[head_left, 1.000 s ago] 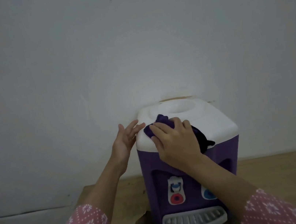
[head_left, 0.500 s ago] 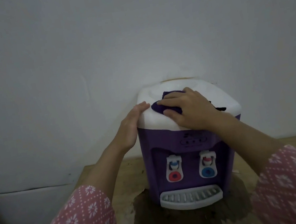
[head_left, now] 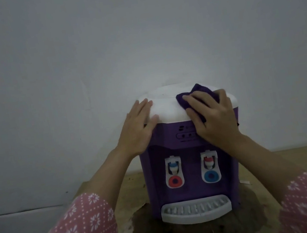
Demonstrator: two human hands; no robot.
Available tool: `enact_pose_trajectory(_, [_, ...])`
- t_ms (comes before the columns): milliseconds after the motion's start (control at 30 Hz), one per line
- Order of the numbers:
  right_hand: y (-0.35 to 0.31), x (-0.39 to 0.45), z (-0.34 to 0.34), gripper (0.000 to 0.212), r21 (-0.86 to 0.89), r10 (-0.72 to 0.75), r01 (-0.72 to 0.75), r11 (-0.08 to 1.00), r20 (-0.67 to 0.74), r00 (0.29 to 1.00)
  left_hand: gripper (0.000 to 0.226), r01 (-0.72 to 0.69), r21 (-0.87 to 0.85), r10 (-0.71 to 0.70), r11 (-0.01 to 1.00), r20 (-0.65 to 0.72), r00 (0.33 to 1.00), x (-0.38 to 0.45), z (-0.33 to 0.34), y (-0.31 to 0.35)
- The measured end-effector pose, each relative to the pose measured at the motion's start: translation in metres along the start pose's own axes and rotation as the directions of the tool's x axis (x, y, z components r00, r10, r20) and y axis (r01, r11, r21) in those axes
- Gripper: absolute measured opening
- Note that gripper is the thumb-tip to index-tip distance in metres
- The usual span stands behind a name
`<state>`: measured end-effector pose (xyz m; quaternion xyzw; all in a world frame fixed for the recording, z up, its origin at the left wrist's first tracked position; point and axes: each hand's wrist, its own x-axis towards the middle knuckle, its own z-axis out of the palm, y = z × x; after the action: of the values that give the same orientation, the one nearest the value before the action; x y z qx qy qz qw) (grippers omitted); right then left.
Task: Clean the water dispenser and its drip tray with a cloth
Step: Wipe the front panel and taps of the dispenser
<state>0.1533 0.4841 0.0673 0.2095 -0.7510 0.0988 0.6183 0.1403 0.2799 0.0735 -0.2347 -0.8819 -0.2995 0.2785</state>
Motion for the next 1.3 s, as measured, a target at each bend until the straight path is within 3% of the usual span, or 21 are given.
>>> enact_pose_trajectory(67, [0.009, -0.016, -0.007, 0.029, -0.02, -0.166, 0.166, 0.986, 0.026, 0.986, 0.069, -0.083, 0.121, 0.088, 0.989, -0.037, 0.995, -0.01, 0.01, 0.004])
enact_pose_trajectory(100, [0.014, -0.023, -0.009, 0.03, -0.021, -0.17, 0.171, 0.985, 0.041, 0.985, 0.078, -0.108, 0.17, 0.117, 0.979, -0.041, 0.992, -0.014, 0.013, 0.005])
enact_pose_trajectory(167, [0.018, -0.03, -0.013, 0.035, 0.03, 0.014, -0.016, 0.999, 0.044, 0.999, 0.093, -0.145, 0.236, 0.158, 0.961, -0.036, 0.987, -0.018, 0.016, 0.006])
enact_pose_trajectory(233, [0.009, -0.033, -0.011, 0.041, 0.08, 0.27, -0.274, 0.958, 0.061, 0.961, 0.106, -0.177, 0.289, 0.191, 0.941, -0.019, 0.981, -0.02, 0.017, 0.009])
enact_pose_trajectory(267, [0.002, -0.034, -0.01, 0.042, 0.078, 0.315, -0.32, 0.944, 0.073, 0.946, 0.112, -0.198, 0.313, 0.209, 0.929, -0.003, 0.978, -0.021, 0.018, 0.011])
enact_pose_trajectory(300, [-0.005, -0.034, -0.009, 0.043, 0.061, 0.27, -0.275, 0.96, 0.073, 0.96, 0.117, -0.219, 0.332, 0.224, 0.918, 0.024, 0.974, -0.021, 0.019, 0.014])
enact_pose_trajectory(367, [-0.01, -0.038, -0.011, 0.046, 0.02, 0.029, -0.031, 0.999, 0.092, 0.995, 0.126, -0.242, 0.351, 0.224, 0.904, 0.092, 0.97, -0.021, 0.022, 0.019])
enact_pose_trajectory(433, [0.0, -0.04, -0.021, 0.048, -0.001, -0.145, 0.147, 0.989, 0.16, 0.976, 0.131, -0.226, 0.36, 0.192, 0.905, 0.127, 0.973, -0.02, 0.025, 0.024])
enact_pose_trajectory(633, [0.009, -0.033, -0.024, 0.045, -0.054, 0.004, 0.006, 0.999, 0.174, 0.985, 0.134, -0.159, 0.365, 0.116, 0.917, 0.138, 0.984, -0.016, 0.023, 0.032])
enact_pose_trajectory(733, [0.0, -0.046, -0.02, 0.054, -0.078, -0.181, 0.199, 0.977, 0.191, 0.965, 0.136, -0.167, 0.412, 0.111, 0.896, 0.155, 0.982, -0.015, 0.018, 0.031])
enact_pose_trajectory(900, [0.018, -0.067, -0.027, 0.063, -0.141, -0.445, 0.521, 0.842, 0.367, 0.817, 0.137, -0.149, 0.4, 0.099, 0.904, 0.142, 0.985, -0.017, 0.021, 0.032])
enact_pose_trajectory(967, [0.03, -0.07, -0.033, 0.06, -0.15, -0.454, 0.525, 0.838, 0.342, 0.822, 0.137, -0.146, 0.392, 0.094, 0.908, 0.15, 0.984, -0.016, 0.02, 0.033])
enact_pose_trajectory(1067, [0.026, -0.065, -0.03, 0.058, -0.171, -0.27, 0.309, 0.935, 0.219, 0.938, 0.137, -0.141, 0.366, 0.088, 0.92, 0.156, 0.984, -0.016, 0.019, 0.033])
enact_pose_trajectory(1133, [0.007, -0.057, -0.02, 0.055, -0.149, -0.175, 0.196, 0.969, 0.142, 0.974, 0.137, -0.137, 0.334, 0.091, 0.932, 0.149, 0.985, -0.018, 0.021, 0.033])
enact_pose_trajectory(1200, [-0.01, -0.05, -0.01, 0.052, -0.139, -0.204, 0.222, 0.965, 0.137, 0.969, 0.136, -0.145, 0.319, 0.104, 0.936, 0.143, 0.984, -0.019, 0.021, 0.032])
enact_pose_trajectory(1300, [-0.017, -0.052, -0.007, 0.052, -0.175, -0.365, 0.407, 0.896, 0.23, 0.902, 0.135, -0.162, 0.339, 0.11, 0.927, 0.166, 0.98, -0.019, 0.016, 0.029])
